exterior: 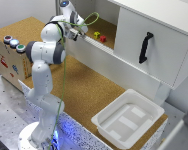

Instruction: Put the purple block on the table

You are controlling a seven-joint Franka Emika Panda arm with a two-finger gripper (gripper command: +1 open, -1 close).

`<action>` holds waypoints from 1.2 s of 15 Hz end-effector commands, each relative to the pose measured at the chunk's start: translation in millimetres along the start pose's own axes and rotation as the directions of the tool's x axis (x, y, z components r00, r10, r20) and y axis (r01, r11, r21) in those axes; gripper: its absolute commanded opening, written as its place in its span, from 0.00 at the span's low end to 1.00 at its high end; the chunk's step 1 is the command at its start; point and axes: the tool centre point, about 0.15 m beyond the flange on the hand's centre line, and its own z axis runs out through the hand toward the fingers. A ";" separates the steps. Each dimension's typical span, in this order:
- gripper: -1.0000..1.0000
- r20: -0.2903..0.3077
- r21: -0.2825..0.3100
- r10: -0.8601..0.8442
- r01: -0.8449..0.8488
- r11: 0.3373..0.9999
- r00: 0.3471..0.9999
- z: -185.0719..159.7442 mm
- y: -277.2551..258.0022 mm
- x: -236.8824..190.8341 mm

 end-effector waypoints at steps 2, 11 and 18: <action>0.00 0.015 0.033 0.079 -0.080 0.996 0.997 0.9 48.5 -90.6; 0.00 0.225 0.020 0.066 -0.073 0.997 0.972 64.9 109.5 -168.0; 0.00 0.294 0.144 -0.070 0.028 0.989 0.953 119.0 140.9 -214.8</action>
